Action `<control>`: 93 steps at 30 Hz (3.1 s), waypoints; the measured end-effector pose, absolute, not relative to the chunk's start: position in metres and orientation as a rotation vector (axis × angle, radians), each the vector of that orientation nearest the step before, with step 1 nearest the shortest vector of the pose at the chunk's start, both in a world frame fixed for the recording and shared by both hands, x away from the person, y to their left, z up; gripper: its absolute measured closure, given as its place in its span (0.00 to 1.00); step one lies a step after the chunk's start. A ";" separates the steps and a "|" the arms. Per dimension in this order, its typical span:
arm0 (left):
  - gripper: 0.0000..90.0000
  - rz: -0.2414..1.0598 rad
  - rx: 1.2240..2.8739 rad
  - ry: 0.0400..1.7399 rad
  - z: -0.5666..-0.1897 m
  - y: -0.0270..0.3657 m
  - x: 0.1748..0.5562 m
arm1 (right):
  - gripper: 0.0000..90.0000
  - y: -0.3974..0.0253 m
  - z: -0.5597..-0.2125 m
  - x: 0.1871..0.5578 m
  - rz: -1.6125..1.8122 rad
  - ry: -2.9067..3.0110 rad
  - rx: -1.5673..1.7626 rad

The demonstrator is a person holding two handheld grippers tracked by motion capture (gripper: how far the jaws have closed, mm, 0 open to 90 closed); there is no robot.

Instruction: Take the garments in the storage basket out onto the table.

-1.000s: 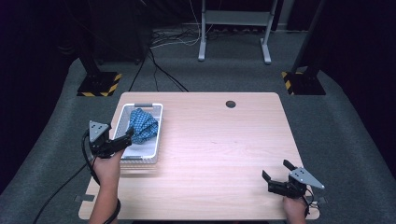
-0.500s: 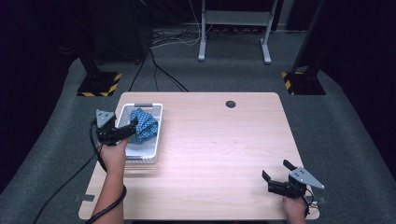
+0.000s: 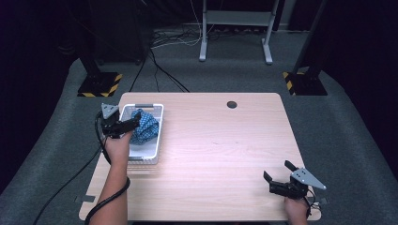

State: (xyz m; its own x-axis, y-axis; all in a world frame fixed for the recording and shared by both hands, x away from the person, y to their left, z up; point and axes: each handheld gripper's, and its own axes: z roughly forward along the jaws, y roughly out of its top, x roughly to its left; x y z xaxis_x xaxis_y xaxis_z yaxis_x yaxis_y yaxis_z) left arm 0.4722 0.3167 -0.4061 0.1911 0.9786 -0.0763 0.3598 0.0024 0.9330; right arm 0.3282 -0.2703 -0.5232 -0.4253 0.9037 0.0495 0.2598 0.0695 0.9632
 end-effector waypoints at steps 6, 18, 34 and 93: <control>0.12 0.818 1.521 1.343 -0.409 0.319 0.481 | 0.00 -0.270 -0.523 0.328 1.379 1.753 1.160; 0.12 0.796 1.560 1.362 -0.422 0.316 0.494 | 0.00 -0.270 -0.523 0.328 1.380 1.753 1.162; 0.13 0.768 1.655 1.400 -0.435 0.308 0.508 | 0.00 -0.270 -0.523 0.329 1.382 1.755 1.162; 0.18 0.488 1.887 1.644 -0.479 0.305 0.539 | 0.00 -0.271 -0.523 0.329 1.387 1.759 1.159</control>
State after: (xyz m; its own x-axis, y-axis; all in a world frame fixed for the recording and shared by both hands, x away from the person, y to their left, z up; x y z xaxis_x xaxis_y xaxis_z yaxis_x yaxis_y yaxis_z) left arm 0.5387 0.3054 -0.4791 0.1721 0.9799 -0.1006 0.7665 -0.0691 0.6385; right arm 0.3287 -0.2707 -0.5232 -0.4306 0.9009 0.0535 0.2623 0.0682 0.9626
